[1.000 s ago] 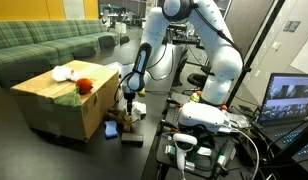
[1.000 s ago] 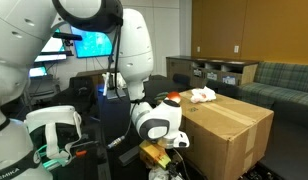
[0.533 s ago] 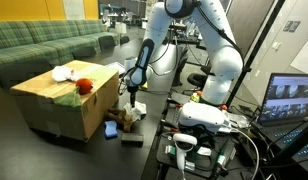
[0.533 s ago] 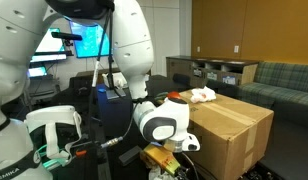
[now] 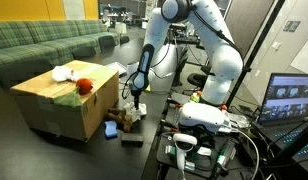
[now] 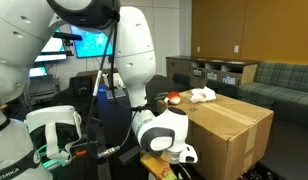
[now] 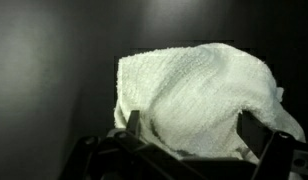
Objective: Put the objects on the table on the box and the objects on the box on the table
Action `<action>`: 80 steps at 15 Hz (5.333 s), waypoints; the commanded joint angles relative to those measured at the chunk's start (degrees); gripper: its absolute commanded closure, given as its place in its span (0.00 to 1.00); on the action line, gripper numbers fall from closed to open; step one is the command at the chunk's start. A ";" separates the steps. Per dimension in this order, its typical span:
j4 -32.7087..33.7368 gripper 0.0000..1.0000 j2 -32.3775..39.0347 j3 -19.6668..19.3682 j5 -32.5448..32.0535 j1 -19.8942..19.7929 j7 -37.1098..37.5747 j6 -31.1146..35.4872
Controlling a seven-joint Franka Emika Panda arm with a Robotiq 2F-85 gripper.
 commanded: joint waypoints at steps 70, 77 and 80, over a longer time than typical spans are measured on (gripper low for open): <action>17.59 0.22 -22.70 -7.62 -19.78 24.12 89.06 -18.37; 14.54 0.00 -31.54 -4.60 -26.13 27.34 95.55 -20.45; 14.90 0.00 -32.49 -0.58 -26.75 27.73 95.11 -21.35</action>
